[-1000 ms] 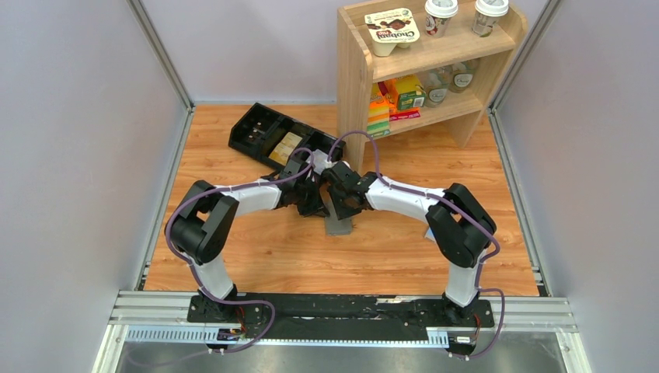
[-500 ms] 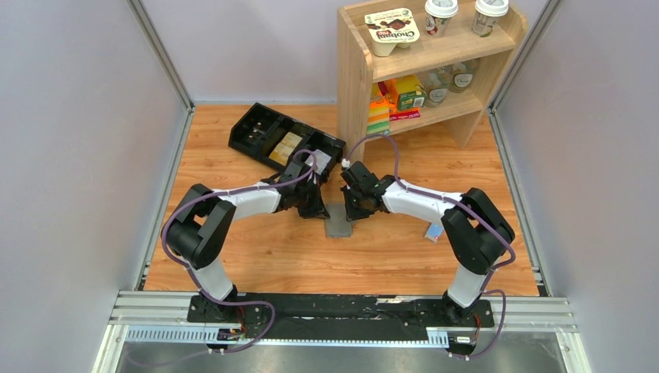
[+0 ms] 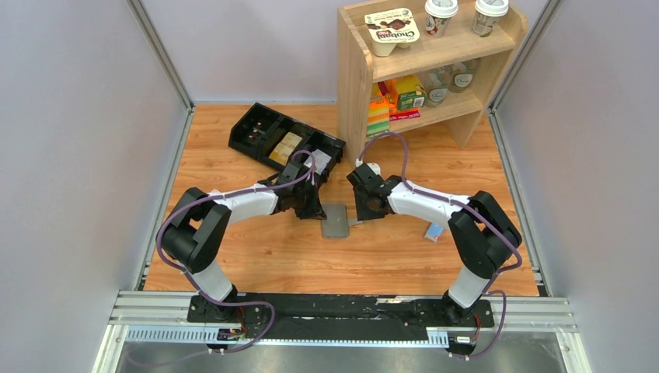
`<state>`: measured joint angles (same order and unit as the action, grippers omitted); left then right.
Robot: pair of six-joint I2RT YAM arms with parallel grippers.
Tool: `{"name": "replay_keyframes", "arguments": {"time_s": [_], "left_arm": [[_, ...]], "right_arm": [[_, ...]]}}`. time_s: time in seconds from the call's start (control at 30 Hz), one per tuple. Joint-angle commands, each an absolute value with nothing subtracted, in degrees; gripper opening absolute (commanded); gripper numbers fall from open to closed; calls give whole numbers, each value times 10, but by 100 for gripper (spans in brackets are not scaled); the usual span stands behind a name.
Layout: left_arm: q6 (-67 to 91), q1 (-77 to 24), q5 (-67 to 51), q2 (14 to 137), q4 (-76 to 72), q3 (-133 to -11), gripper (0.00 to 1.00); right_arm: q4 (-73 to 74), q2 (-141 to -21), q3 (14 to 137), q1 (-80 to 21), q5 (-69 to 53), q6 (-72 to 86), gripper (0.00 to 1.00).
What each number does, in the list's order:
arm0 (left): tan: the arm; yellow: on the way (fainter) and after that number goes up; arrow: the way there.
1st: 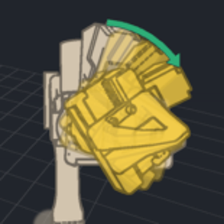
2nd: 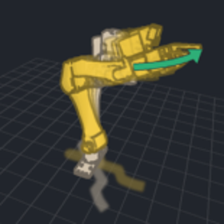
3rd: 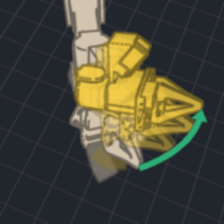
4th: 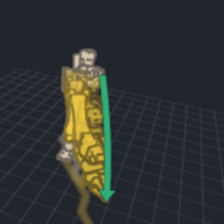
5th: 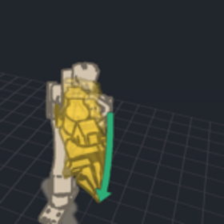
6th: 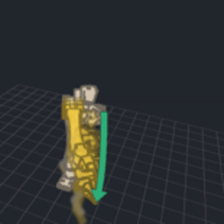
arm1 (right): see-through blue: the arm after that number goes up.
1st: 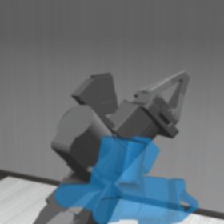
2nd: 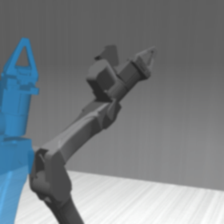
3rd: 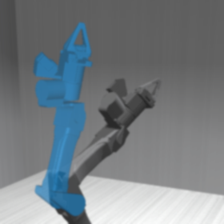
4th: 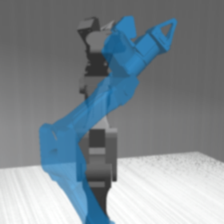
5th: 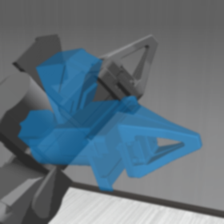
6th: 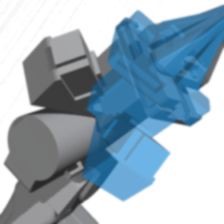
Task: Take the credit cards out of the card holder
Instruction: Open the card holder at the center of the board.
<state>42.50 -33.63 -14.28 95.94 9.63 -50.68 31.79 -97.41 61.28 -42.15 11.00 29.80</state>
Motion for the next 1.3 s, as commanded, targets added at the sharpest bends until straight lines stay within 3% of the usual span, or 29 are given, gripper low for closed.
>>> {"name": "replay_keyframes", "arguments": {"time_s": [0.0, 0.2, 0.4, 0.5, 0.57, 0.6, 0.7, 0.87, 0.93, 1.17, 1.27], "left_arm": [[397, -336, -122, 947, 120, -498, 0], [395, -336, -123, 946, 119, -497, 0], [391, -336, -126, 943, 114, -493, 0], [390, -336, -127, 940, 109, -490, 0], [389, -336, -126, 937, 108, -488, 1], [388, -336, -122, 933, 107, -487, 5], [387, -336, -106, 921, 107, -482, 12], [396, -326, -62, 853, 104, -447, 57], [399, -309, -65, 814, 97, -427, 64], [412, -244, -78, 676, 123, -371, 67], [417, -243, -83, 650, 142, -367, 67]], "right_arm": [[310, -963, 609, -419, 106, 296, 36], [272, -964, 603, -417, 43, 301, 43], [226, -983, 578, -396, -30, 318, 41], [200, -977, 563, -384, -66, 318, 26], [191, -963, 559, -382, -76, 313, 4], [187, -955, 557, -382, -82, 309, 0], [187, -920, 560, -382, -94, 294, 0], [215, -882, 589, -391, -120, 277, 0], [225, -874, 604, -399, -135, 275, 0], [242, -868, 652, -431, -163, 269, 0], [265, -874, 661, -430, -118, 265, 0]]}}
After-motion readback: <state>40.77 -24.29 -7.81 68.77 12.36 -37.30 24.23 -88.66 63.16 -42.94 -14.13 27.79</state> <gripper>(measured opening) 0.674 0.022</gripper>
